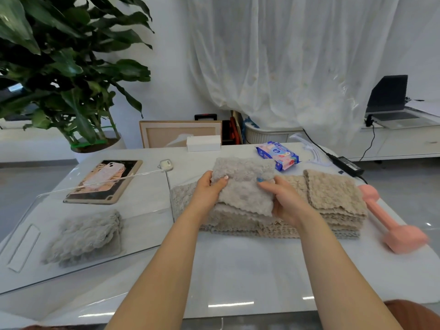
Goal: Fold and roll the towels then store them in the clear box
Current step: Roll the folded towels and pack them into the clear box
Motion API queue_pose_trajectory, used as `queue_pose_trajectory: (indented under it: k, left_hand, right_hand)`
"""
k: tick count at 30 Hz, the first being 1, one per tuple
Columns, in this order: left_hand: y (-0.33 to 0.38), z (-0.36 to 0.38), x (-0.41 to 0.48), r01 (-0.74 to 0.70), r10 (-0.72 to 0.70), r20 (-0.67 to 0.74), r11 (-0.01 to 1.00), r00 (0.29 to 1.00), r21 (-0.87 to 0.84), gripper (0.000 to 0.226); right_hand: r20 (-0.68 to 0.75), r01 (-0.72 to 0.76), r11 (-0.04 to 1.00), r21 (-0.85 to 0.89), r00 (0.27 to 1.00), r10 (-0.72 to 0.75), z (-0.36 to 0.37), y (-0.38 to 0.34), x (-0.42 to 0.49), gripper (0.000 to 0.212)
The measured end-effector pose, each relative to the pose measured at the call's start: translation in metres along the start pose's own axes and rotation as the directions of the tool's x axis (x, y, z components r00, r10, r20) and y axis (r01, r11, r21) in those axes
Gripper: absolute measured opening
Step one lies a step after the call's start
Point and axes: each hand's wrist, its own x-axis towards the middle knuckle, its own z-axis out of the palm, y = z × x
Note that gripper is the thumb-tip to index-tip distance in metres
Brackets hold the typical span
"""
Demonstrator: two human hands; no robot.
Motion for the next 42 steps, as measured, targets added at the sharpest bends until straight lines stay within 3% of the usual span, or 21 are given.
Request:
queue_pose_trajectory:
  k: [3,6,8,10,13,15,20,23,25,29,31,34,37,40,42]
  left_hand:
    - [0.002,-0.003,-0.003,-0.012,0.009,0.023,0.988,1.0,0.151,0.042]
    - [0.001,-0.003,-0.005,-0.068,0.063,0.031,0.976,0.998,0.205,0.013]
    - [0.001,-0.006,-0.006,-0.069,0.071,-0.008,0.987,0.997,0.144,0.009]
    - [0.002,-0.01,-0.007,-0.047,0.047,-0.037,0.999,0.998,0.003,0.022]
    - [0.007,-0.022,-0.01,-0.036,0.009,-0.149,0.983,0.989,-0.178,0.047]
    - [0.012,-0.031,-0.013,-0.005,-0.031,-0.164,0.977,0.986,-0.213,0.051]
    - [0.018,-0.029,-0.017,0.286,-0.275,0.082,0.942,0.958,-0.176,0.026]
    - [0.023,-0.022,-0.023,0.428,-0.396,0.313,0.903,0.864,-0.039,0.059]
    - [0.023,-0.021,-0.027,0.438,-0.426,0.394,0.897,0.814,0.066,0.057]
    - [0.019,-0.038,-0.027,0.424,-0.411,0.405,0.904,0.817,0.061,0.055]
    - [0.02,-0.05,-0.028,0.4,-0.374,0.356,0.917,0.856,0.001,0.038]
    - [0.026,-0.075,-0.029,0.325,-0.326,0.177,0.945,0.929,0.04,0.036]
    - [0.037,-0.113,-0.035,0.291,-0.288,0.214,0.957,0.934,0.016,0.055]
    - [0.048,-0.143,-0.052,0.326,-0.286,0.268,0.938,0.92,-0.116,0.05]
    - [0.053,-0.165,-0.063,0.356,-0.317,0.222,0.92,0.922,-0.166,0.051]
  right_hand:
    - [0.077,-0.045,0.997,-0.066,0.996,0.05,-0.007,-0.001,-0.006,0.019]
    - [0.097,0.008,1.0,0.014,0.995,-0.01,-0.012,0.003,-0.004,0.044]
    - [0.106,0.049,0.996,0.078,0.993,-0.057,-0.013,0.007,0.0,0.055]
    - [0.107,0.057,0.987,0.153,0.991,-0.074,-0.013,0.012,0.002,0.058]
    - [0.044,0.047,0.933,0.357,0.997,-0.067,-0.015,0.019,0.005,0.049]
    - [0.036,0.061,0.896,0.441,0.996,-0.086,-0.017,0.023,0.006,0.044]
    - [-0.015,0.134,0.975,0.178,0.991,-0.134,-0.007,0.02,0.003,0.026]
    - [-0.052,0.187,0.98,0.069,0.982,-0.183,0.0,0.017,0.004,0.018]
    - [-0.068,0.233,0.972,0.003,0.97,-0.233,0.003,0.014,0.002,0.023]
    - [-0.032,0.334,0.924,-0.184,0.938,-0.346,0.011,0.012,0.002,0.039]
    - [0.013,0.34,0.913,-0.224,0.938,-0.346,0.022,0.014,0.004,0.038]
    - [0.091,0.295,0.946,-0.133,0.954,-0.285,0.048,0.016,0.009,0.042]
    - [0.123,0.279,0.957,-0.075,0.955,-0.269,0.085,0.019,0.016,0.046]
    - [0.156,0.277,0.961,0.014,0.948,-0.276,0.123,0.021,0.024,0.05]
    - [0.189,0.3,0.954,-0.003,0.937,-0.294,0.154,0.026,0.03,0.052]
